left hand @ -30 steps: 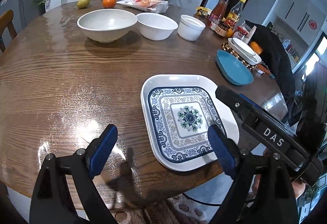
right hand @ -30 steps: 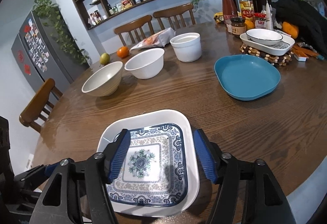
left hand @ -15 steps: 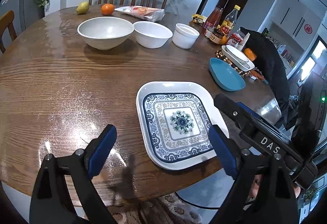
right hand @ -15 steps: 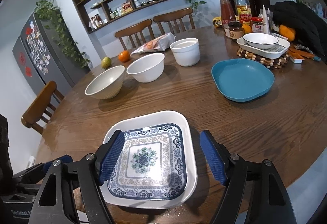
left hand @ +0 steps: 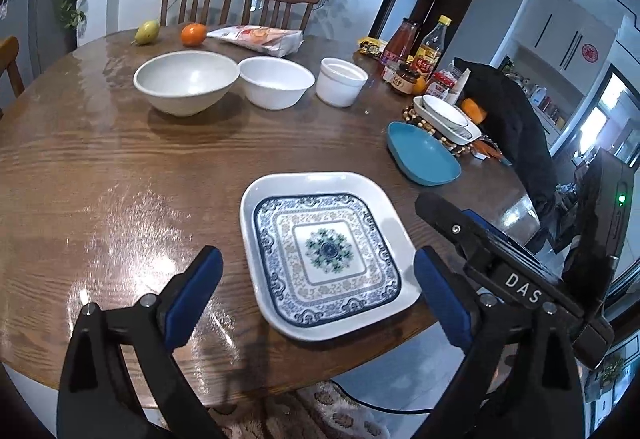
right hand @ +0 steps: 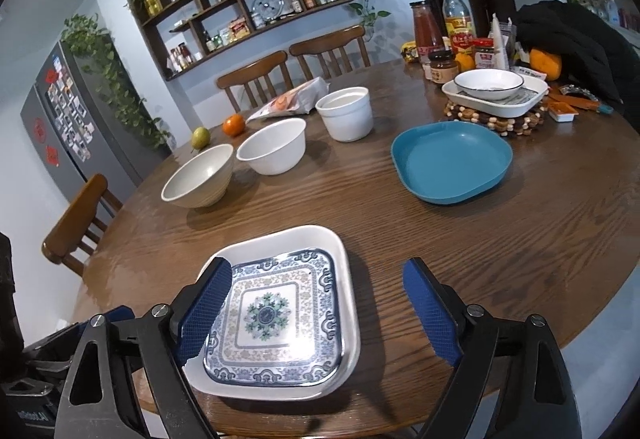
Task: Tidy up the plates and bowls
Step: 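Move both grippers toward the teal dish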
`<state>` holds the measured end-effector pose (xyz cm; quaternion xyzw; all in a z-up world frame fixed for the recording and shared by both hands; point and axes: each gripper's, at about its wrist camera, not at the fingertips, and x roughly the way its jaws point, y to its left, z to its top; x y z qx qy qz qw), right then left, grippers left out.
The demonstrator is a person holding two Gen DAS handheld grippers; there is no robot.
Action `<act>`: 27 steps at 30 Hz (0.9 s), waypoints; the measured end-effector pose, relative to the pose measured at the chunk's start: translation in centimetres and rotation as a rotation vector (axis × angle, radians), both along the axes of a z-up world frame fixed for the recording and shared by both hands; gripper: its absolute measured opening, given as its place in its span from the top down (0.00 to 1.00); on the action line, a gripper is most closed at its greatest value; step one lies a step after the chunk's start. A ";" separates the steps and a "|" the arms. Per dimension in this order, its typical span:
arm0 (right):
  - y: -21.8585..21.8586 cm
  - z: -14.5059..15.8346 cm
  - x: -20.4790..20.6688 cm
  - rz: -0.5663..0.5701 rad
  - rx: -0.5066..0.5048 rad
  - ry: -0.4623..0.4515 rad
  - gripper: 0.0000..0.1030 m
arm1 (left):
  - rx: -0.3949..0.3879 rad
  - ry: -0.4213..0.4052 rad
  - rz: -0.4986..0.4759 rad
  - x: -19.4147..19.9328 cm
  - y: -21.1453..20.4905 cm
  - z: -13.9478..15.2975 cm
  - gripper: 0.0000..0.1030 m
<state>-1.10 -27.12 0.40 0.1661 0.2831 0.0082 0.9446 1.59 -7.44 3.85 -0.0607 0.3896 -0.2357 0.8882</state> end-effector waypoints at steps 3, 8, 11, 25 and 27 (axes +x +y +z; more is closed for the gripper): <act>-0.7 0.3 0.0 -0.022 -0.002 -0.004 0.14 | 0.009 -0.029 0.003 0.2 -0.3 0.6 0.07; -2.0 0.9 0.3 -0.055 -0.024 -0.007 0.14 | 0.004 -0.025 -0.022 1.5 -0.9 1.7 0.07; -3.4 1.5 0.6 -0.079 -0.034 -0.007 0.14 | -0.013 -0.040 -0.046 2.4 -1.5 2.8 0.07; -10.6 6.8 3.9 -0.110 -0.044 -0.021 0.14 | -0.020 -0.001 -0.032 8.6 -8.2 5.4 0.07; -11.2 7.0 5.0 -0.108 -0.051 -0.009 0.14 | -0.004 0.023 -0.046 9.5 -9.9 4.8 0.07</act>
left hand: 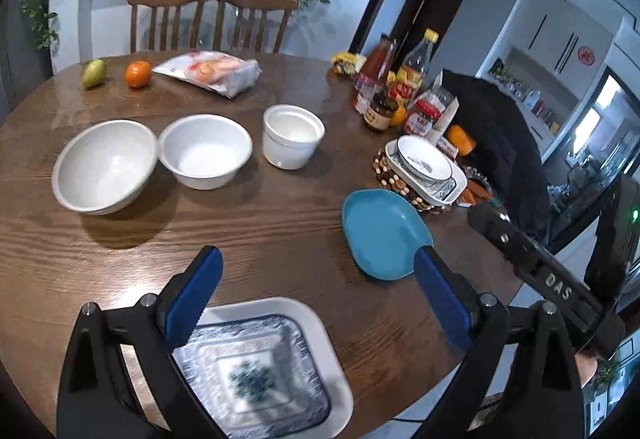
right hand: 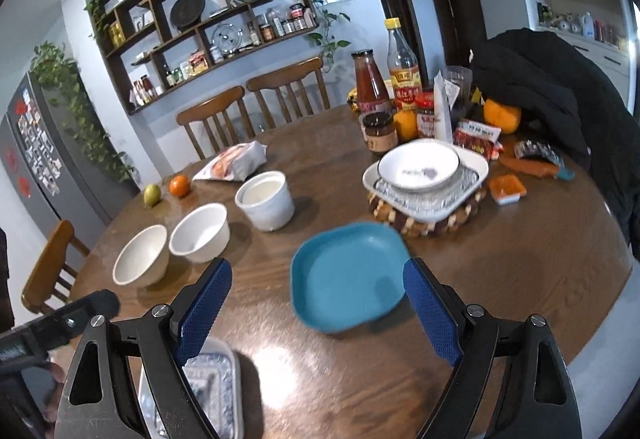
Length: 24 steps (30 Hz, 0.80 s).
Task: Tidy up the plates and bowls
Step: 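Move both grippers toward the teal dish, then close both grippers on the teal dish rim and lift it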
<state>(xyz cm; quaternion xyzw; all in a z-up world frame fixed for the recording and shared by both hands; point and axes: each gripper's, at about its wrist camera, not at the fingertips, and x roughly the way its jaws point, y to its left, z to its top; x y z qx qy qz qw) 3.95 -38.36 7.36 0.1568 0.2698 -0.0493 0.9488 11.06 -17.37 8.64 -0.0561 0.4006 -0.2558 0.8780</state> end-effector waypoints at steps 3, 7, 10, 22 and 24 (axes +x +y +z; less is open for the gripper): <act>-1.1 -0.6 2.0 -0.023 0.000 0.035 0.14 | 0.024 0.049 -0.024 1.5 -2.0 -1.1 0.08; -2.6 -2.3 4.5 -0.029 0.039 0.094 0.14 | 0.045 0.136 -0.027 3.6 -4.4 -3.5 0.13; -3.4 -3.7 5.8 -0.029 0.052 0.128 0.17 | 0.061 0.189 -0.020 4.7 -5.6 -5.0 0.24; -5.5 -7.5 9.1 -0.032 0.089 0.230 0.37 | 0.136 0.239 -0.047 6.3 -9.0 -8.4 0.46; -5.5 -7.9 9.3 -0.029 0.084 0.238 0.40 | 0.131 0.255 -0.054 6.5 -9.3 -8.8 0.46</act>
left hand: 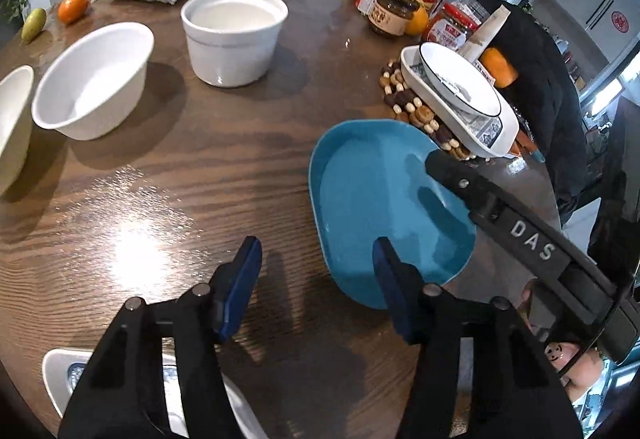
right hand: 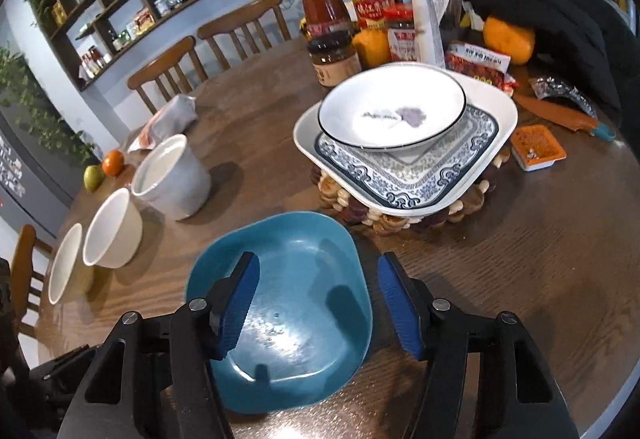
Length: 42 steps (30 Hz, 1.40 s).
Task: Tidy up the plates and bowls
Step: 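Close both grippers on the teal dish rim and lift it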
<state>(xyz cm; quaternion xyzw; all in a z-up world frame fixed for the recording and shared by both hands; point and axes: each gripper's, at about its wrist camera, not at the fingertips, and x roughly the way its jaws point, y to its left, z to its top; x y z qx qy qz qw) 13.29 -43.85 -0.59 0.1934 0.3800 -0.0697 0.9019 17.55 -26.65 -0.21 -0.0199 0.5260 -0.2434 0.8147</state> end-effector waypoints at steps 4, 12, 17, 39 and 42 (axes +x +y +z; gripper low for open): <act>0.1 -0.8 0.6 0.024 0.001 0.030 0.40 | 0.014 0.010 -0.008 0.2 -0.6 -0.6 0.46; 0.0 -1.7 1.2 0.035 0.013 0.038 0.40 | 0.015 0.026 -0.026 0.2 -1.5 -1.1 0.46; 0.4 -2.1 1.5 0.052 0.005 0.032 0.40 | 0.005 0.016 -0.038 0.1 -1.9 -1.1 0.46; 4.3 0.7 -1.4 0.090 -0.026 -0.065 0.40 | -0.016 -0.037 -0.035 -3.0 1.3 1.7 0.62; 5.4 1.7 -2.2 0.100 -0.041 -0.085 0.40 | -0.032 -0.044 -0.030 -4.0 2.8 2.4 0.61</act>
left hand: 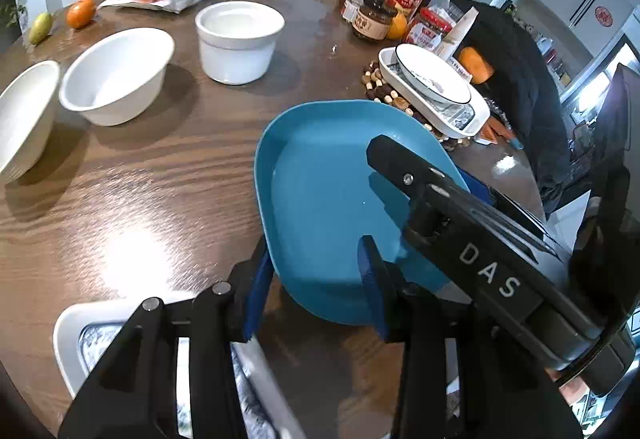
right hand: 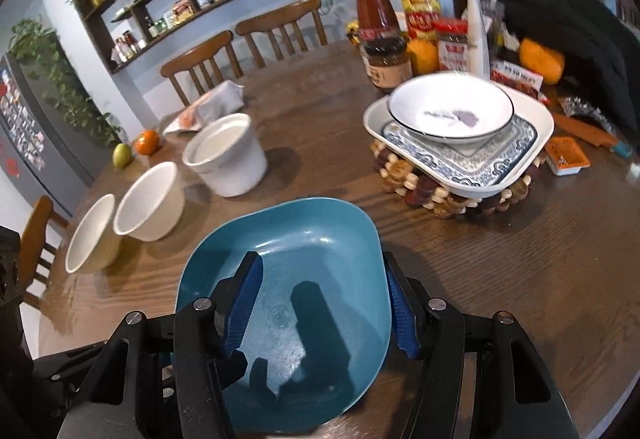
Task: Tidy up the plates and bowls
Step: 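Close both grippers on the teal dish rim and lift it, then carry the teal dish over the patterned plate and lower it on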
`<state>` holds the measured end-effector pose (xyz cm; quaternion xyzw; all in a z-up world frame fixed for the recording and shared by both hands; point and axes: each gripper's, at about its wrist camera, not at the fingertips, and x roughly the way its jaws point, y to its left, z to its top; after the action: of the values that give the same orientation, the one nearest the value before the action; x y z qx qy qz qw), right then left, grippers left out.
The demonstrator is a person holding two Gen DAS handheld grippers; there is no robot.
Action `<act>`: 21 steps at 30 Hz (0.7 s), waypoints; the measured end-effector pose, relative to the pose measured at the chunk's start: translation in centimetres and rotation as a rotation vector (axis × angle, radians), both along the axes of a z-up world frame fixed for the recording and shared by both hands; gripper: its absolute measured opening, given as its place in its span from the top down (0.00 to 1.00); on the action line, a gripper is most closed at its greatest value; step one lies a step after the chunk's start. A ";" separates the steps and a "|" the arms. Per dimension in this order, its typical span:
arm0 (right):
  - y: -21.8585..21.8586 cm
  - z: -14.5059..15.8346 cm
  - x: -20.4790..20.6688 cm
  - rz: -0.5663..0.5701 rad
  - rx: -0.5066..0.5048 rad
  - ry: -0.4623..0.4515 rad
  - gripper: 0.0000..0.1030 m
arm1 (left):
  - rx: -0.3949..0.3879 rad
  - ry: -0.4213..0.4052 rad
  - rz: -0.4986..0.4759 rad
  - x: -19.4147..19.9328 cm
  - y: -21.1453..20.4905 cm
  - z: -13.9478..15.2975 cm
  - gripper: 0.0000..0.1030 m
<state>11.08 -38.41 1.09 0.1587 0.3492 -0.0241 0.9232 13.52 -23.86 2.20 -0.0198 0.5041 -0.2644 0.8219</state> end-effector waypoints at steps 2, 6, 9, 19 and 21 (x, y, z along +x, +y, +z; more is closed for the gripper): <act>0.8 0.6 -0.5 -0.001 -0.009 -0.010 0.40 | -0.003 -0.015 0.003 -0.8 1.1 0.5 0.61; 3.3 1.8 -1.7 0.030 -0.039 -0.053 0.40 | -0.004 -0.069 0.034 -2.3 3.7 1.6 0.60; 5.5 2.8 -2.5 0.056 -0.056 -0.086 0.40 | -0.016 -0.087 0.058 -2.9 5.5 2.1 0.60; 10.6 4.6 -4.8 0.119 -0.086 -0.165 0.40 | -0.046 -0.151 0.112 -5.6 10.5 3.7 0.56; 11.2 4.8 -5.2 0.128 -0.087 -0.177 0.40 | -0.054 -0.159 0.117 -6.1 11.3 3.8 0.54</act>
<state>5.85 -27.19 5.90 0.0974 0.2741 0.0338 0.9561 7.40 -12.59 5.98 -0.0504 0.4279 -0.2303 0.8725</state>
